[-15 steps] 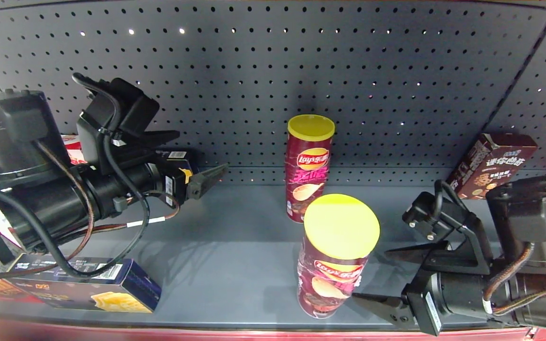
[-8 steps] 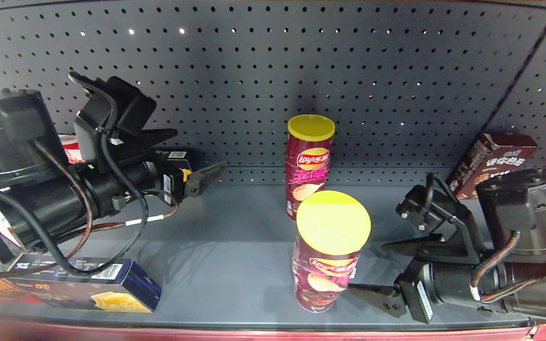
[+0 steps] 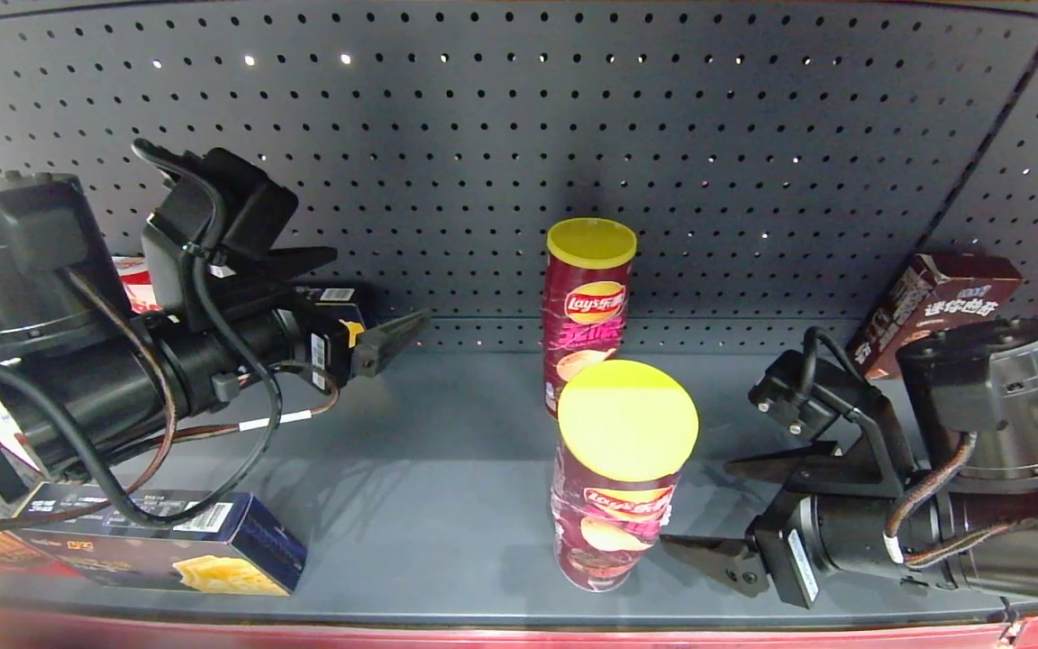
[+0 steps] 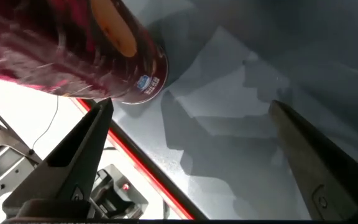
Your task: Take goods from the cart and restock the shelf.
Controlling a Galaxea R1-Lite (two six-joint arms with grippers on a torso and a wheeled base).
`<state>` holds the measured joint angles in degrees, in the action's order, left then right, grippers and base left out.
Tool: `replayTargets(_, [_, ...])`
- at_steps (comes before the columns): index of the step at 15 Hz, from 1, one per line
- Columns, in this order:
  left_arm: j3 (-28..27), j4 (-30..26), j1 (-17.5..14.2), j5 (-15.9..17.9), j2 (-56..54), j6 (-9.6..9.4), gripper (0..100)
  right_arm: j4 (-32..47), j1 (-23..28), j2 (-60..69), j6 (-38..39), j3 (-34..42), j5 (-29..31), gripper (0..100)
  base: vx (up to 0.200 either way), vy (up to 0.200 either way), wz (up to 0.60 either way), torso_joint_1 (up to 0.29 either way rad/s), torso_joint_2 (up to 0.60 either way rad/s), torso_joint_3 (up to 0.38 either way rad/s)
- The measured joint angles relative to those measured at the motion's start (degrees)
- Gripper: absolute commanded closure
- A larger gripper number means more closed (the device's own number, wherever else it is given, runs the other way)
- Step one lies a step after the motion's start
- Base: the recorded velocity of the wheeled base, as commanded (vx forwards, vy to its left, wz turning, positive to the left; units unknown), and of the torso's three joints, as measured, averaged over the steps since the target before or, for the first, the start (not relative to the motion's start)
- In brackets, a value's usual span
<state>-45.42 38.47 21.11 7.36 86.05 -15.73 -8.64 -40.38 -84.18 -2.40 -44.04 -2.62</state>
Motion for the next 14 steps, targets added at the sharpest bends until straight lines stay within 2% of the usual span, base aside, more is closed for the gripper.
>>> replayTargets(14, [0.0,0.1,0.0,0.0,0.2,0.02,0,0.0,-0.5,-1.1,0.0,-1.1,0.0,0,0.0,0.0,0.0,0.0,0.0,0.0])
